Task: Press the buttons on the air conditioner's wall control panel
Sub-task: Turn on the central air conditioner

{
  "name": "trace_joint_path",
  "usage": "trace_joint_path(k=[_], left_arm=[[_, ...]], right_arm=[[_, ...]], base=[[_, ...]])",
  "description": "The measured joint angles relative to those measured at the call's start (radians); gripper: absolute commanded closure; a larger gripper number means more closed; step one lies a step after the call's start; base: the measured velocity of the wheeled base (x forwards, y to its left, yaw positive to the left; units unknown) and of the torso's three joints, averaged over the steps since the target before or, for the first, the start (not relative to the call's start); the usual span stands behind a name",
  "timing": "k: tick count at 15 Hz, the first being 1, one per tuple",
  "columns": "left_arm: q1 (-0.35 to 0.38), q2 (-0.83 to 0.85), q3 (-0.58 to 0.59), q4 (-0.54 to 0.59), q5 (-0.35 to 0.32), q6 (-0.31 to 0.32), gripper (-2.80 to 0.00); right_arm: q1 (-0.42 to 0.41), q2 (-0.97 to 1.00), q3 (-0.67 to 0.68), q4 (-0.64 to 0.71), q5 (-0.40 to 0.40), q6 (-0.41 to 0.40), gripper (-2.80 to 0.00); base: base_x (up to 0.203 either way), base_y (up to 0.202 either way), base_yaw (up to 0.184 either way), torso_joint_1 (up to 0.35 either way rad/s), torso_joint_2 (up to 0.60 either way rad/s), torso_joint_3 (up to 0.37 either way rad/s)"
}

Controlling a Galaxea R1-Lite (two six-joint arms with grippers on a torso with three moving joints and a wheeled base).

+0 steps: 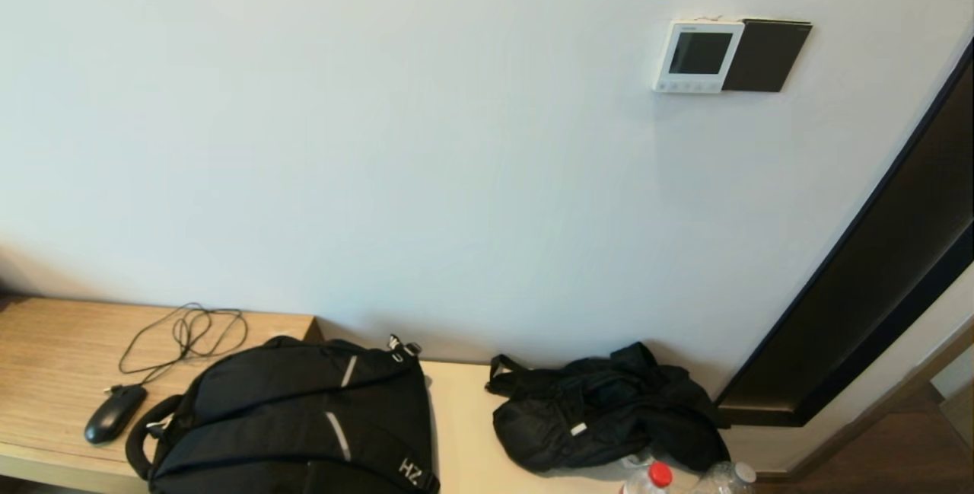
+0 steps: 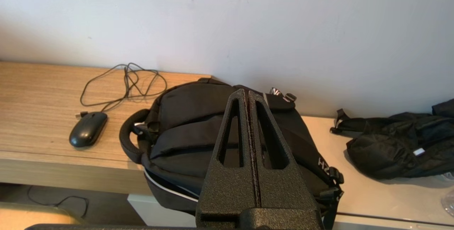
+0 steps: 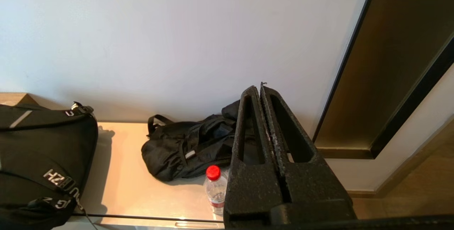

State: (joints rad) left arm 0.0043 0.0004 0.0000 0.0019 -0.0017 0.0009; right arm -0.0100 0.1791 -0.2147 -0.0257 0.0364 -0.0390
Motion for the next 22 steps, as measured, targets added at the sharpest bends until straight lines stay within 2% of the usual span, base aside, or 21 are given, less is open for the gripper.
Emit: trace_joint_path(k=[12,22], left_arm=[[0.000,0.000,0.000,0.000,0.000,0.001,0.00],[0.000,0.000,0.000,0.000,0.000,0.001,0.00]], right_arm=[[-0.006,0.581,-0.471,-0.032,0.010,0.005,0.00],[0.010,1.074,-0.689,-0.254,-0.051,0.006,0.00]], base=[[0.000,0.000,0.000,0.000,0.00,0.000],[0.000,0.000,0.000,0.000,0.00,0.000]])
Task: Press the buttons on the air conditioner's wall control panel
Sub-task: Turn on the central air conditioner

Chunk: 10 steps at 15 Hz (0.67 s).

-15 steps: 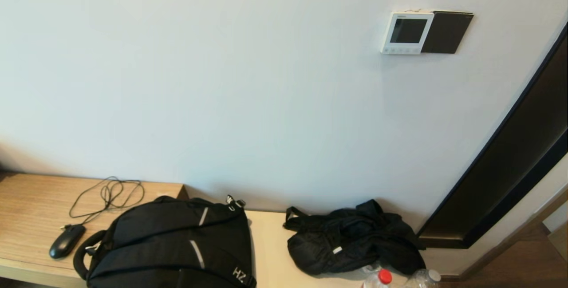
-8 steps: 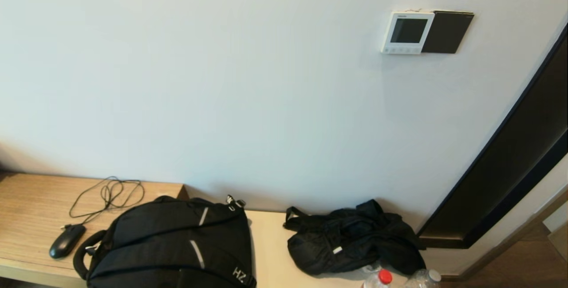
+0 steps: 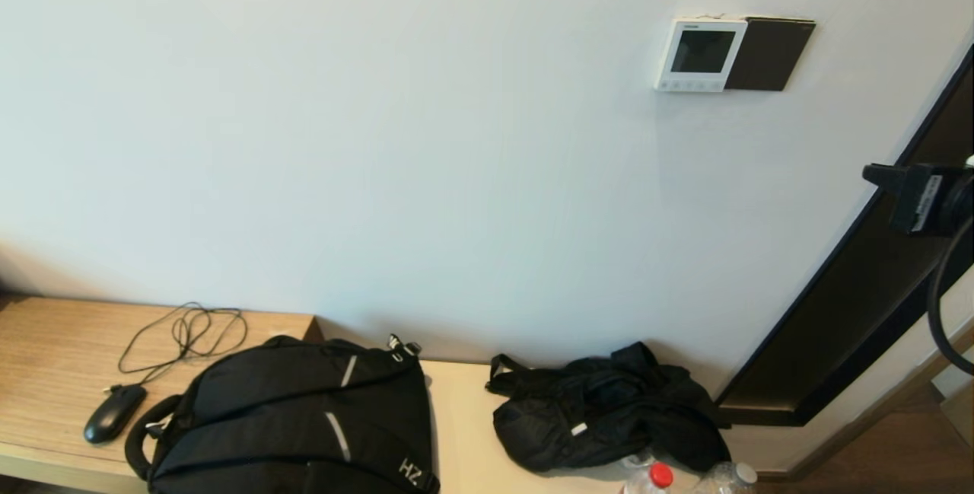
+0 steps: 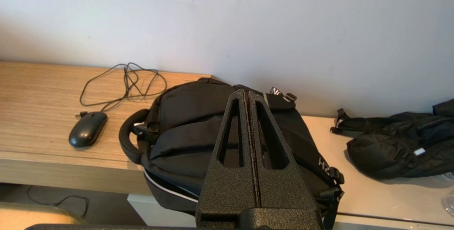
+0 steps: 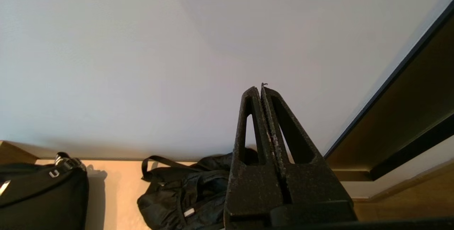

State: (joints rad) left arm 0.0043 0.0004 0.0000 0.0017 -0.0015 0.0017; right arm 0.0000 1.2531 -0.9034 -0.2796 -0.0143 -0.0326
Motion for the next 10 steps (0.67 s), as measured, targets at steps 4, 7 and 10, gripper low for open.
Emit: trace_joint_path(k=[4,7,10], left_arm=[[0.000,0.000,0.000,0.000,0.000,0.000,0.00],[0.000,0.000,0.000,0.000,0.000,0.000,0.00],[0.000,0.000,0.000,0.000,0.000,0.000,0.00]], right_arm=[[0.000,0.169,-0.132,-0.071,-0.024,0.000,0.00],[0.013,0.269,-0.240,-0.087,-0.057,-0.004,0.00],[0.040,0.363,-0.345,-0.088,-0.095,-0.007,0.00]], base=[[0.000,0.000,0.000,0.000,0.00,0.000],[0.000,0.000,0.000,0.000,0.00,0.000],[0.000,0.000,0.000,0.000,0.00,0.000]])
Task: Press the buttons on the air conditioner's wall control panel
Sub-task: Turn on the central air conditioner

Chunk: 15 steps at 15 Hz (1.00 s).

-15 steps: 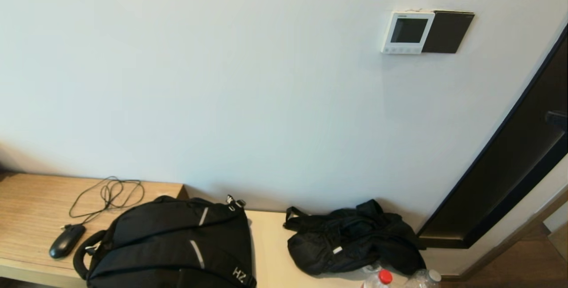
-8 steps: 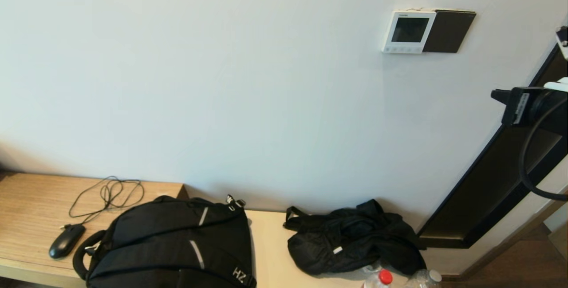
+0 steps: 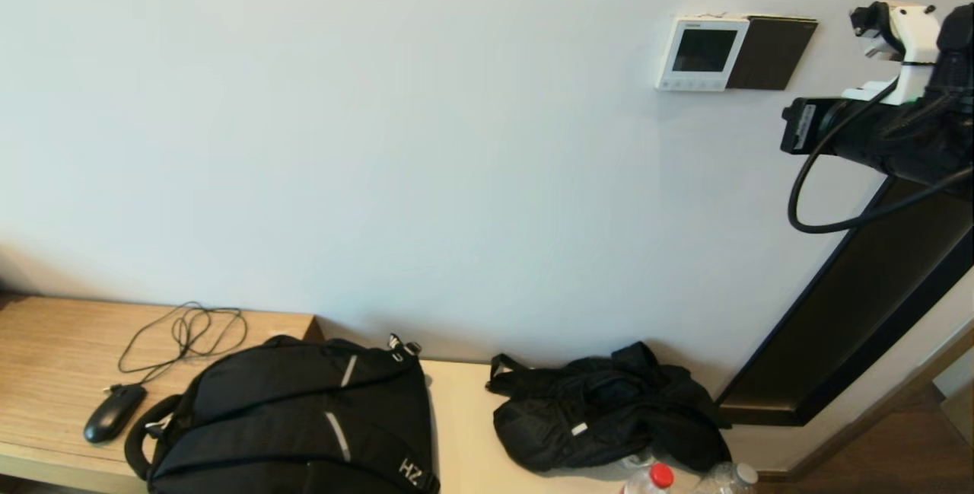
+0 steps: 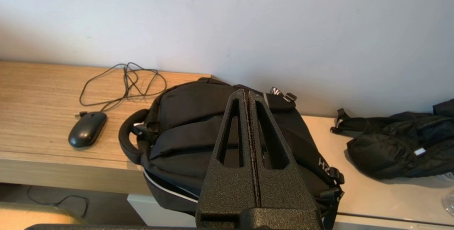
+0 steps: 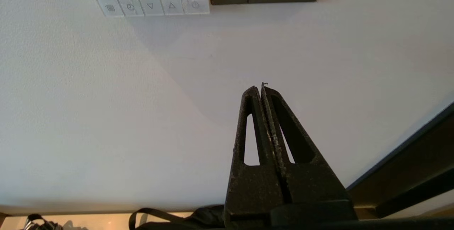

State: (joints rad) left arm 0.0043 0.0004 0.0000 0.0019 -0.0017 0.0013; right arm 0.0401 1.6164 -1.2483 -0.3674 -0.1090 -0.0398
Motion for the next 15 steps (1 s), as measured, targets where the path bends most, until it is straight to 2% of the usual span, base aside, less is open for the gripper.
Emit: trace_joint_path(k=[7,15], left_arm=[[0.000,0.000,0.000,0.000,0.000,0.000,0.00],[0.000,0.000,0.000,0.000,0.000,0.000,0.00]], right_arm=[[0.052,0.181,-0.215,0.012,-0.063,-0.011,0.00],[0.059,0.262,-0.308,0.023,-0.067,-0.011,0.00]], base=[[0.000,0.000,0.000,0.000,0.00,0.000],[0.000,0.000,0.000,0.000,0.00,0.000]])
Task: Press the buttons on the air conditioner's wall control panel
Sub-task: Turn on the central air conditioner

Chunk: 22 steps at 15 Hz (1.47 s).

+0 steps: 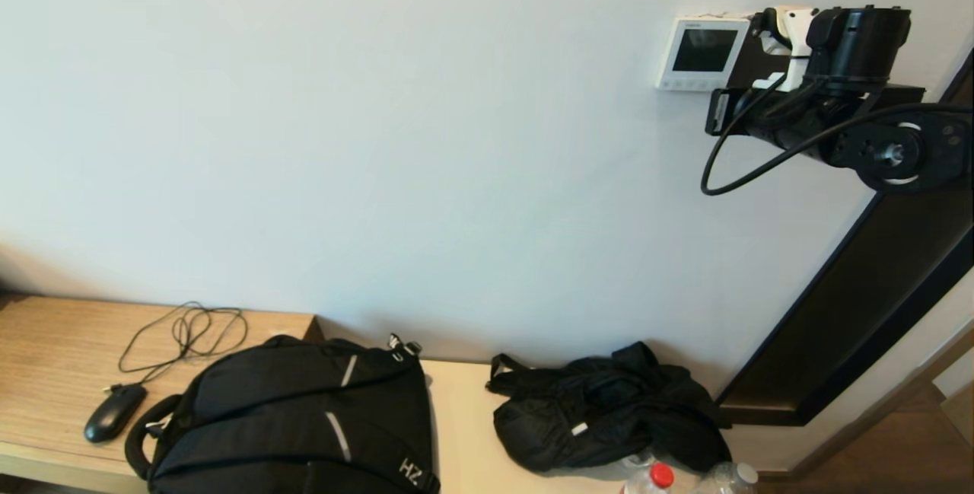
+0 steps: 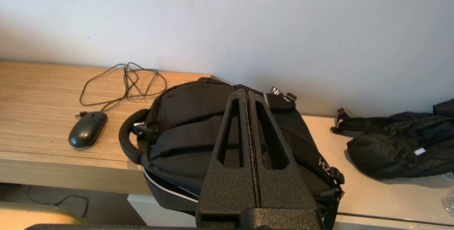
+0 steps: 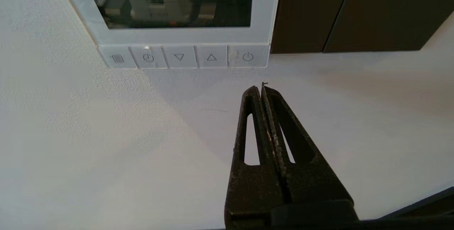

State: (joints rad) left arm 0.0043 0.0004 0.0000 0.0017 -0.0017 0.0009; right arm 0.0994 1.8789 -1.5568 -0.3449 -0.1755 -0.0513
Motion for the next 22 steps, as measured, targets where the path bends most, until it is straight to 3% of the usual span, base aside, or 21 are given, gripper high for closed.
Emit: trace_joint_path(k=[22], left_arm=[[0.000,0.000,0.000,0.000,0.000,0.000,0.00]], right_arm=[[0.012,0.031,-0.089,0.026,-0.014,-0.008,0.00]], base=[[0.000,0.000,0.000,0.000,0.00,0.000]])
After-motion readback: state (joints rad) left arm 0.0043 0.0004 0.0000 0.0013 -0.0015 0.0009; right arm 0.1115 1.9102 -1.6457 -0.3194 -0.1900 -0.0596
